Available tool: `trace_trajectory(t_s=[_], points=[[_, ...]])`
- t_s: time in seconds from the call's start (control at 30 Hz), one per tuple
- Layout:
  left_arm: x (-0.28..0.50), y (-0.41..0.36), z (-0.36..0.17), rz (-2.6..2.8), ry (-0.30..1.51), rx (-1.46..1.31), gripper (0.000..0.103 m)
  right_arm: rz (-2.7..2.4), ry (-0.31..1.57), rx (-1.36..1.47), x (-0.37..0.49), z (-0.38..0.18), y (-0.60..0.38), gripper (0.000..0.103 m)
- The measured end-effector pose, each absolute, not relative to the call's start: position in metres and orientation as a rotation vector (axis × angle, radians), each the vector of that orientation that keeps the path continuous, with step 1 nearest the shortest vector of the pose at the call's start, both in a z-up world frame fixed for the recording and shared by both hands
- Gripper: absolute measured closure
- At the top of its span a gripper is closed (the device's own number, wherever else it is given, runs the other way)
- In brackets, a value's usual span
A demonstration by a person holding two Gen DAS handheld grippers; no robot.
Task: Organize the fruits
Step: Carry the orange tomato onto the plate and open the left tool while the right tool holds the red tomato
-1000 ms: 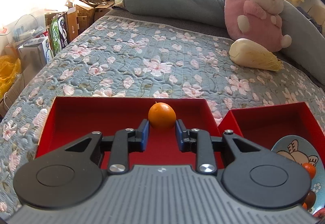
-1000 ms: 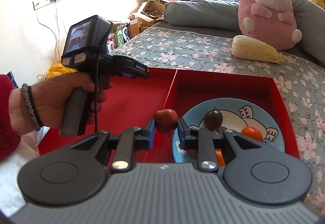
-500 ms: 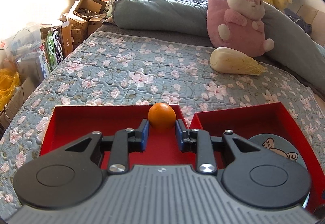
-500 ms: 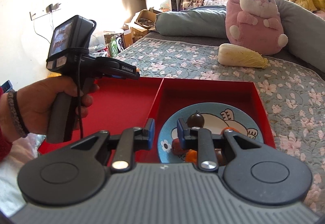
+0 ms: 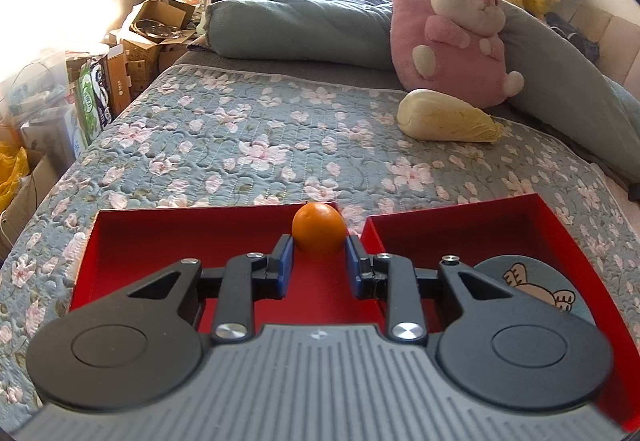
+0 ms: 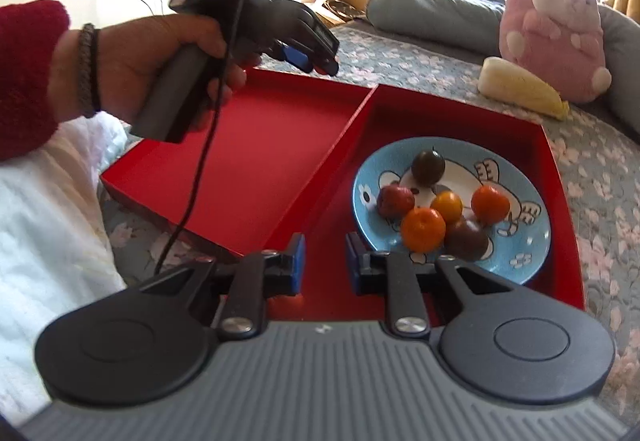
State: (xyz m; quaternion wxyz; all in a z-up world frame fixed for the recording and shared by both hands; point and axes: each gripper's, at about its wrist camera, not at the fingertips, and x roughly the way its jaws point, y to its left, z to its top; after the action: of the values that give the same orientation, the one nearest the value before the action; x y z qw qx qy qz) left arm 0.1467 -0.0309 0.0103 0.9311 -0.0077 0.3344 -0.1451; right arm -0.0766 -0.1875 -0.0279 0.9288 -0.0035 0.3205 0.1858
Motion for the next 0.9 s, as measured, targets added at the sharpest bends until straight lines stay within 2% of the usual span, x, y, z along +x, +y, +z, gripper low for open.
trace_trajectory(t_s=[0.17,0.33,0.5,0.83,0.9], points=[[0.128,-0.054,0.015,-0.403,0.665,0.009,0.071,0.289,0.683,0.066,-0.067,-0.032,-0.207,0.077],[0.090,-0.117,-0.005,-0.582,0.673,0.190,0.071,0.242,0.729,0.116,-0.064,-0.043,-0.217,0.077],[0.063,-0.153,-0.022,-0.729,0.665,0.309,0.070,0.428,0.832,0.132,-0.050,-0.046,-0.218,0.075],[0.074,-0.156,-0.037,-0.732,0.711,0.337,0.068,0.849,0.991,0.022,-0.011,-0.041,-0.202,0.075],[0.074,-0.157,-0.038,-0.736,0.706,0.341,0.051,0.887,1.023,-0.040,-0.007,-0.042,-0.192,0.075]])
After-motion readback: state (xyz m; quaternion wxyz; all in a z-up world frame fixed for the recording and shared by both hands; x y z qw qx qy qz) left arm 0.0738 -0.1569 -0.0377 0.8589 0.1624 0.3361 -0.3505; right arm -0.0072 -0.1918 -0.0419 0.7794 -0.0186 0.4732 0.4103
